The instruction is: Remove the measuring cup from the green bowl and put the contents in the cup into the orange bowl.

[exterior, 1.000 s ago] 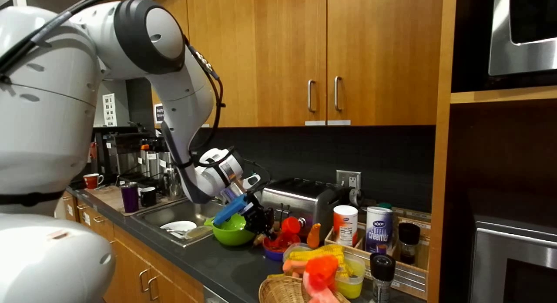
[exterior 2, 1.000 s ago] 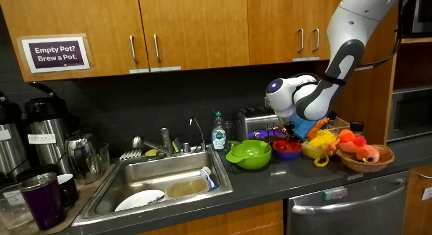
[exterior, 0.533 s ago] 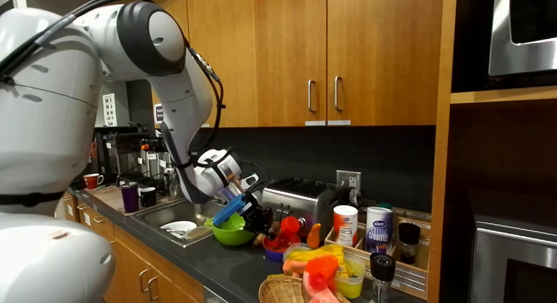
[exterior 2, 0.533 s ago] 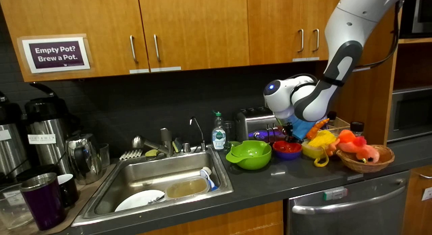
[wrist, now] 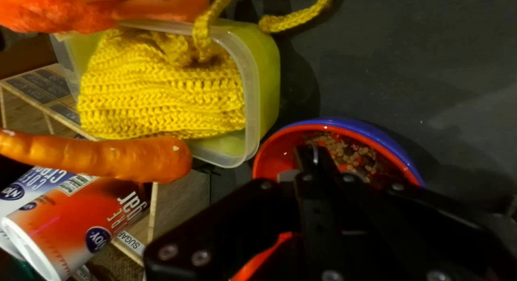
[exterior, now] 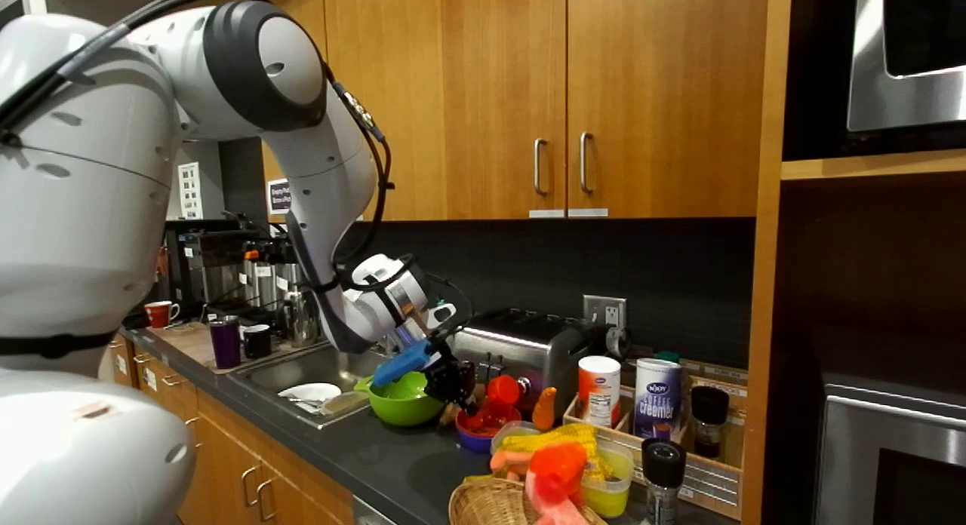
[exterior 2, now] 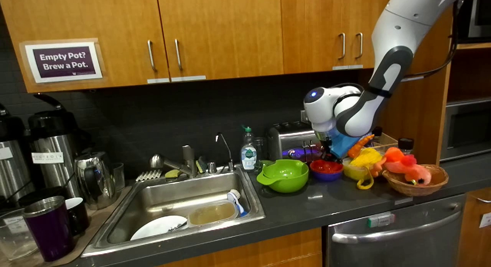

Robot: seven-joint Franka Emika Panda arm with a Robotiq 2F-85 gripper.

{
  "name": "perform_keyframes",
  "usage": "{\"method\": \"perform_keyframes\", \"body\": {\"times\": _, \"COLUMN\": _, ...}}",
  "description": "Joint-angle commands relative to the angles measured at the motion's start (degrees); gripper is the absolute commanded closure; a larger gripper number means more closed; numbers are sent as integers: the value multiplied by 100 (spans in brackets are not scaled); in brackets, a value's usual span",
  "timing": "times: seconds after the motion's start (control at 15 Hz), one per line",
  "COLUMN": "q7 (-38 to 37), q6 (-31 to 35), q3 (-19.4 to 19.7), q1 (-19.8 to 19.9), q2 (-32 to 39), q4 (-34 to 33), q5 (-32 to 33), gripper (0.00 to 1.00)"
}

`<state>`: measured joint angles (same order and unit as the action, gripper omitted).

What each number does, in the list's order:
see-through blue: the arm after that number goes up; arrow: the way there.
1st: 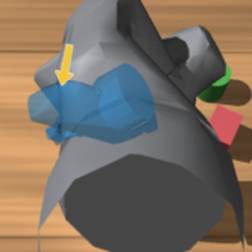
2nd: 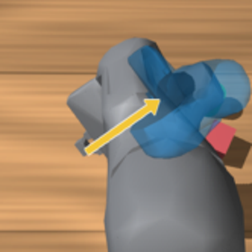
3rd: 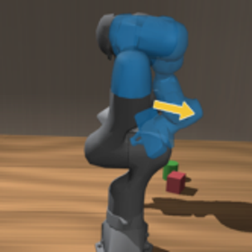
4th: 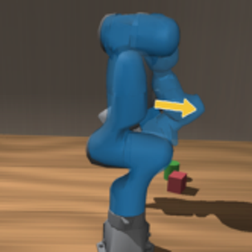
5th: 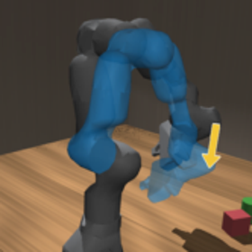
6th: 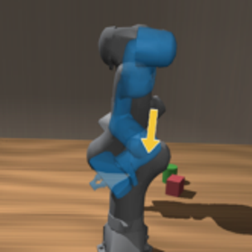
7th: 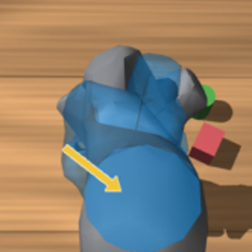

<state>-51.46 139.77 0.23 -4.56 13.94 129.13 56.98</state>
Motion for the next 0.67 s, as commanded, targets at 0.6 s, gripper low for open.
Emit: {"method": "perform_keyframes", "body": {"times": 0.6, "q7": 1937, "q6": 2984, "q3": -578, "q1": 1229, "q2": -154, "q4": 969, "q5": -3085, "gripper": 99}}
